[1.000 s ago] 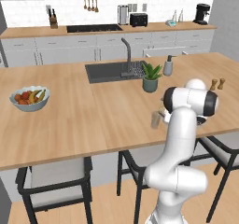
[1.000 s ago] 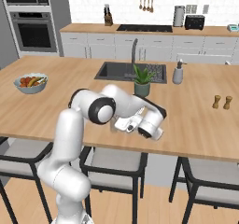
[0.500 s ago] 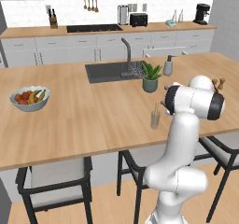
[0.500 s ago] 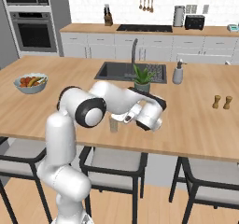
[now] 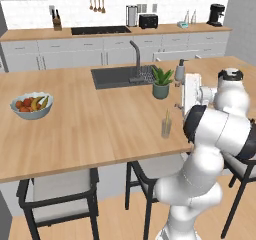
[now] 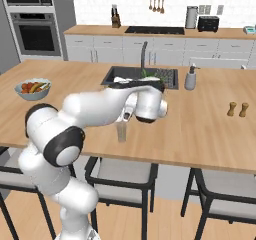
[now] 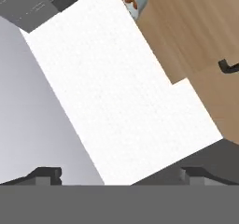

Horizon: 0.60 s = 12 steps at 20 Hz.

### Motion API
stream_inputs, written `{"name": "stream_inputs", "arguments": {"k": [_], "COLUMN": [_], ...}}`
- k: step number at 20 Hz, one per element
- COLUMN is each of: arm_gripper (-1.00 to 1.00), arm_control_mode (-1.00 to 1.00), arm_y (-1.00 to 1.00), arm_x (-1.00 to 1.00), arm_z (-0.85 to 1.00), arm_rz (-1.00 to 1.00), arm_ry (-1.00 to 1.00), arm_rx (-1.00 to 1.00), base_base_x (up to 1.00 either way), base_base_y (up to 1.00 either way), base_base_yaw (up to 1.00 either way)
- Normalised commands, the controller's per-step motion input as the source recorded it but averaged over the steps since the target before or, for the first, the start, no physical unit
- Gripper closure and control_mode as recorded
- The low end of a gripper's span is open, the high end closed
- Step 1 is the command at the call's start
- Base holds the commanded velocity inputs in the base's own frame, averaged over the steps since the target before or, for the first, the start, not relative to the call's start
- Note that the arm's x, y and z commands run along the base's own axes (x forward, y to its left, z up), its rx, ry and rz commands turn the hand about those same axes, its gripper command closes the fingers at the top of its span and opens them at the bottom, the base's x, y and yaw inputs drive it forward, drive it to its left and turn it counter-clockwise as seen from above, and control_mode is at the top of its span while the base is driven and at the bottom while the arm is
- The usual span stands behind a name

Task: Take a straw from the drawer in front and place it inside the glass cup on the dining counter.

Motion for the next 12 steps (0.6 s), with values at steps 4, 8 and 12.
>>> {"name": "stream_inputs", "arguments": {"k": [4,8,12], "arm_gripper": [-1.0,-1.0,-1.0], "arm_control_mode": [-1.0,-1.0,-1.0], "arm_y": [0.59,0.56,0.84], "arm_x": [-1.0,-0.97,-0.86], "arm_z": [-0.08,-0.15,-0.23], "arm_rz": [0.1,0.09,0.01], "arm_ry": [-0.23,-0.25,-0.24], "arm_rx": [-1.0,-1.0,-1.0], "base_base_x": [0.0,0.0,0.0], "base_base_y": [0.0,0.0,0.0], "base_base_yaw": [0.0,0.0,0.0]}}
